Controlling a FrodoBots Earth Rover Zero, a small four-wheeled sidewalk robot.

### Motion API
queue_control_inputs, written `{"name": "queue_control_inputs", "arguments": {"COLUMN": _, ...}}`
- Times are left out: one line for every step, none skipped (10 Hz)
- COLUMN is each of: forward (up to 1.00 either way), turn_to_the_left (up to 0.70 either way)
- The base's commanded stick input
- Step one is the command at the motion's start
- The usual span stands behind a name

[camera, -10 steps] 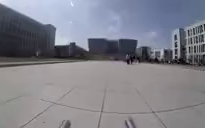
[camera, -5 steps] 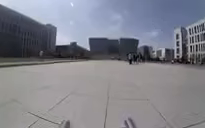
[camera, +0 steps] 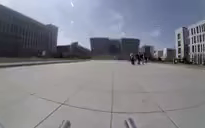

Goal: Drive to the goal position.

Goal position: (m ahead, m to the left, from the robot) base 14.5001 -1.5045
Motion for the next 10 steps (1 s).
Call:
{"name": "queue_control_inputs", "arguments": {"forward": 0.85, "turn_to_the_left": 0.0}}
{"name": "queue_control_inputs", "arguments": {"forward": 0.85, "turn_to_the_left": -0.01}}
{"name": "queue_control_inputs", "arguments": {"forward": 0.85, "turn_to_the_left": -0.18}}
{"name": "queue_control_inputs", "arguments": {"forward": 0.85, "turn_to_the_left": -0.34}}
{"name": "queue_control_inputs", "arguments": {"forward": 0.85, "turn_to_the_left": -0.34}}
{"name": "queue_control_inputs", "arguments": {"forward": 0.85, "turn_to_the_left": -0.34}}
{"name": "queue_control_inputs", "arguments": {"forward": 0.85, "turn_to_the_left": -0.34}}
{"name": "queue_control_inputs", "arguments": {"forward": 0.85, "turn_to_the_left": -0.34}}
{"name": "queue_control_inputs", "arguments": {"forward": 0.85, "turn_to_the_left": -0.34}}
{"name": "queue_control_inputs", "arguments": {"forward": 0.85, "turn_to_the_left": -0.34}}
